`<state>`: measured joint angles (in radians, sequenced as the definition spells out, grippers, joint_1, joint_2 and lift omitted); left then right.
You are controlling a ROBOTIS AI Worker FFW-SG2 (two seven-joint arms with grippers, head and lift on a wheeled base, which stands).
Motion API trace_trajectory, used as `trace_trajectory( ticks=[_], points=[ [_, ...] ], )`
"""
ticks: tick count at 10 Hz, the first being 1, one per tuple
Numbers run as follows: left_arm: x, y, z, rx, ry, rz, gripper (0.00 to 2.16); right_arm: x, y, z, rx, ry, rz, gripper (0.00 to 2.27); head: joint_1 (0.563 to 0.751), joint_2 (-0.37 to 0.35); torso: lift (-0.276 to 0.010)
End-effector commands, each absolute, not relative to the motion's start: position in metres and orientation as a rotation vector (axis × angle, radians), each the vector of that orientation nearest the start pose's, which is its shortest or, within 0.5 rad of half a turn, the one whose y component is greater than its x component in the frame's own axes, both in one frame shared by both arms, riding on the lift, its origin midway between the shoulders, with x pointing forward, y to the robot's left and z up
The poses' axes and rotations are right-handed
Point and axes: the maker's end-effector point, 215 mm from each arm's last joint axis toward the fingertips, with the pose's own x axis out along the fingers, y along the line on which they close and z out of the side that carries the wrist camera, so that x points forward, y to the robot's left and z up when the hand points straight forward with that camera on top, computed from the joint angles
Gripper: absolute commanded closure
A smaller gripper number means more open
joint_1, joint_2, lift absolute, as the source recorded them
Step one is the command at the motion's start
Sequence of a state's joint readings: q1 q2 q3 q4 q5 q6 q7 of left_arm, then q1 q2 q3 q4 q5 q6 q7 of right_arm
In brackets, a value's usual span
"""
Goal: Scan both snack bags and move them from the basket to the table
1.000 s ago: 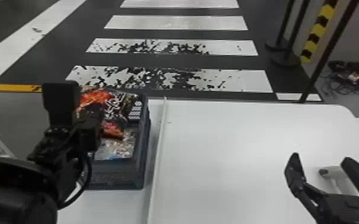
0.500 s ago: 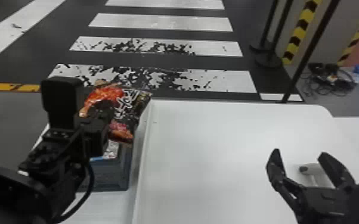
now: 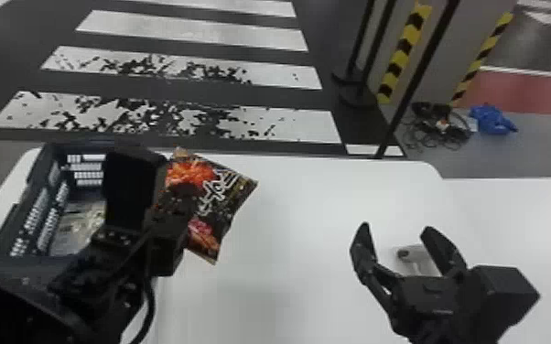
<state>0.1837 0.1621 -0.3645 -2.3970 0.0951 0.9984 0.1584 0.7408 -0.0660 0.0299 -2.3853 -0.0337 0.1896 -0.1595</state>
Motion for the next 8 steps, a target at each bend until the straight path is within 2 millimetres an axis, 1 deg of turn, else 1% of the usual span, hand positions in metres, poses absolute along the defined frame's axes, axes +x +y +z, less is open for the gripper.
trace_trajectory(
  ticks=[1, 2, 3, 4, 7, 8],
  points=[
    [0.45, 0.044, -0.328, 0.158, 0.407, -0.34, 2.14, 0.385, -0.24, -0.305, -0.003, 0.114, -0.086, 0.11, 0.695, -0.216, -0.098],
    [0.444, 0.025, -0.339, 0.166, 0.422, -0.386, 2.14, 0.385, -0.239, -0.306, -0.003, 0.114, -0.085, 0.11, 0.695, -0.233, -0.098],
    [0.439, 0.006, -0.35, 0.167, 0.431, -0.427, 2.14, 0.385, -0.238, -0.306, -0.001, 0.114, -0.083, 0.11, 0.695, -0.265, -0.098],
    [0.436, -0.009, -0.36, 0.168, 0.441, -0.455, 2.14, 0.386, -0.238, -0.306, -0.002, 0.113, -0.082, 0.11, 0.695, -0.295, -0.098],
    [0.421, -0.052, -0.389, 0.135, 0.454, -0.545, 2.14, 0.388, -0.236, -0.307, 0.001, 0.113, -0.081, 0.11, 0.695, -0.35, -0.098],
    [0.416, -0.064, -0.397, 0.121, 0.457, -0.567, 2.14, 0.39, -0.238, -0.304, -0.002, 0.106, -0.083, 0.11, 0.695, -0.35, -0.098]
  ],
)
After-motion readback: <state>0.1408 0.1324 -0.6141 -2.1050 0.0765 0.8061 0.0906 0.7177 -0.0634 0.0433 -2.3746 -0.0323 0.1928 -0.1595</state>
